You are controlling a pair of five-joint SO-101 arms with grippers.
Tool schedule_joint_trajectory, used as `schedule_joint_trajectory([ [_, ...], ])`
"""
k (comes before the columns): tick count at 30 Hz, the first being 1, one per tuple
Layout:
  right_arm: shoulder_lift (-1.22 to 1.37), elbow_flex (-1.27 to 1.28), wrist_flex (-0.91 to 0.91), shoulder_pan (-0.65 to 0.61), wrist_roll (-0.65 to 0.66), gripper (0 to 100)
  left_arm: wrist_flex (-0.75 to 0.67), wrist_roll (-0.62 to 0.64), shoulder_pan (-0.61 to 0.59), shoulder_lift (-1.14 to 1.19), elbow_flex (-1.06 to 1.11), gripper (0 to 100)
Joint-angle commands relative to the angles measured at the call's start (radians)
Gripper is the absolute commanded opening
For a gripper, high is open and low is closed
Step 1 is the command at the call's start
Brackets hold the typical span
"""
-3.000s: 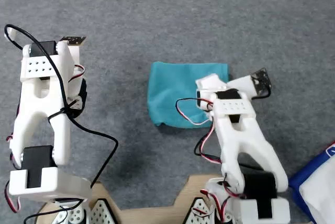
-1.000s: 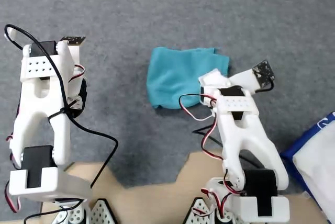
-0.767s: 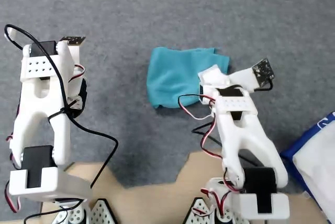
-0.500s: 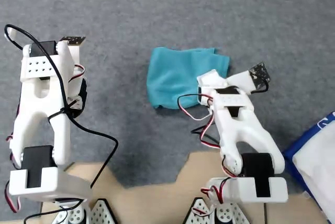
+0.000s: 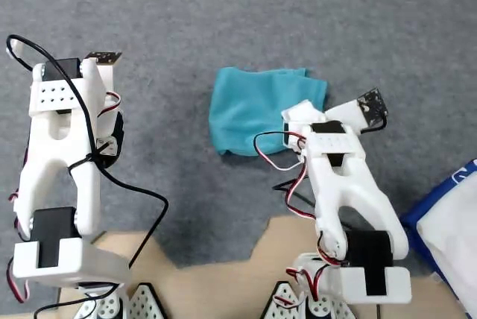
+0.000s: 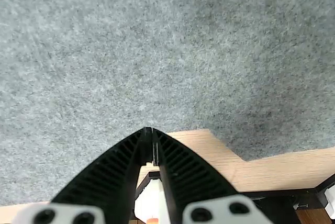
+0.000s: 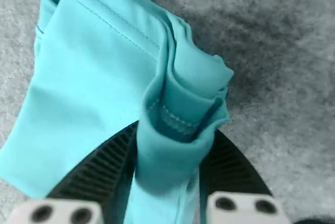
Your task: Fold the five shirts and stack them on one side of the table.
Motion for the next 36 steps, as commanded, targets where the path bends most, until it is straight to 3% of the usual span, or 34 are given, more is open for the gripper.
schedule_joint_trajectory([
  [1, -0.050, -0.027, 0.011, 0.021, 0.002, 16.3, 0.011, 0.000, 0.012, -0.035, -0.041, 2],
  [16, -0.048, -0.041, 0.084, 0.061, 0.003, 16.3, 0.011, 0.000, 0.012, -0.035, -0.041, 2],
  [36, 0.168, -0.090, -0.025, 0.062, 0.003, 16.0, 0.011, 0.000, 0.003, -0.035, -0.041, 2],
])
